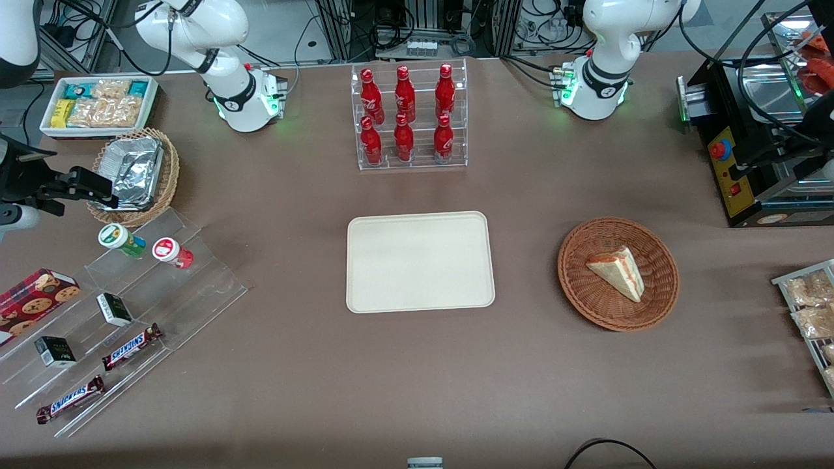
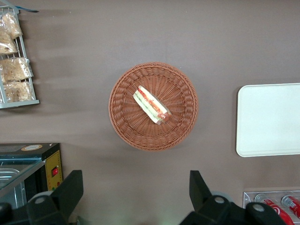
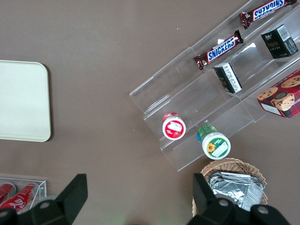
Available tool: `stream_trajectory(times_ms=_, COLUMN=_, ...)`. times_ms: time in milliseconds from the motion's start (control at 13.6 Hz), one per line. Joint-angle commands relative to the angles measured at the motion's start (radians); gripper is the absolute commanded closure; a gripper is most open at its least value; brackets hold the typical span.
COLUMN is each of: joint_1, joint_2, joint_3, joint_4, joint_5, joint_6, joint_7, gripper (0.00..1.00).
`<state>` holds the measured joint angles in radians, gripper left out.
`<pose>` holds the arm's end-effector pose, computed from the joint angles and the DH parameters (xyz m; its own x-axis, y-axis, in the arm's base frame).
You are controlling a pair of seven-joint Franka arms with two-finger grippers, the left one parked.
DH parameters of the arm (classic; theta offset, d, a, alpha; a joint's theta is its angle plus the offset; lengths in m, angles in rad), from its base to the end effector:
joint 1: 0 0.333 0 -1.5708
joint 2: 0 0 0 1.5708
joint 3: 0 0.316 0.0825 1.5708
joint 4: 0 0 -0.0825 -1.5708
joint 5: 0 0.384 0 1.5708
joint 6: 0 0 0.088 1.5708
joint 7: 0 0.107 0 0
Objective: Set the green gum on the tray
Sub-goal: 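Lower the open right gripper over the green-lidded gum bottle on the stand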
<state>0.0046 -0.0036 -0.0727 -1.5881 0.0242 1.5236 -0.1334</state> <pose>0.5467 -0.0347 0.6144 0.9962 0.0665 -0.0571 0.0647 -0.9974 -0.0323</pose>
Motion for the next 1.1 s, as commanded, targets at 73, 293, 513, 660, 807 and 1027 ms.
stream_trajectory(times_ms=73, joint_1=0.012, joint_2=0.016, joint_3=-0.007, joint_4=0.033, joint_5=-0.006, joint_6=-0.022, joint_7=0.014, gripper=0.0)
stream_trajectory(times_ms=293, joint_1=0.006, joint_2=0.005, joint_3=-0.01, joint_4=-0.034, joint_5=-0.007, joint_6=-0.014, joint_7=0.008, gripper=0.0)
stream_trajectory(times_ms=513, joint_1=0.006, joint_2=-0.041, joint_3=-0.039, joint_4=-0.157, joint_5=-0.009, joint_6=0.079, joint_7=-0.02, gripper=0.0)
stream_trajectory(times_ms=660, joint_1=0.005, joint_2=-0.091, joint_3=-0.05, joint_4=-0.263, joint_5=-0.01, joint_6=0.168, joint_7=-0.119, gripper=0.0)
stream_trajectory(times_ms=807, joint_1=0.009, joint_2=-0.125, joint_3=-0.101, joint_4=-0.36, joint_5=-0.01, joint_6=0.255, joint_7=-0.245, gripper=0.0)
stream_trajectory(times_ms=1027, joint_1=0.009, joint_2=-0.171, joint_3=-0.157, joint_4=-0.522, joint_5=-0.01, joint_6=0.456, joint_7=-0.458, gripper=0.0)
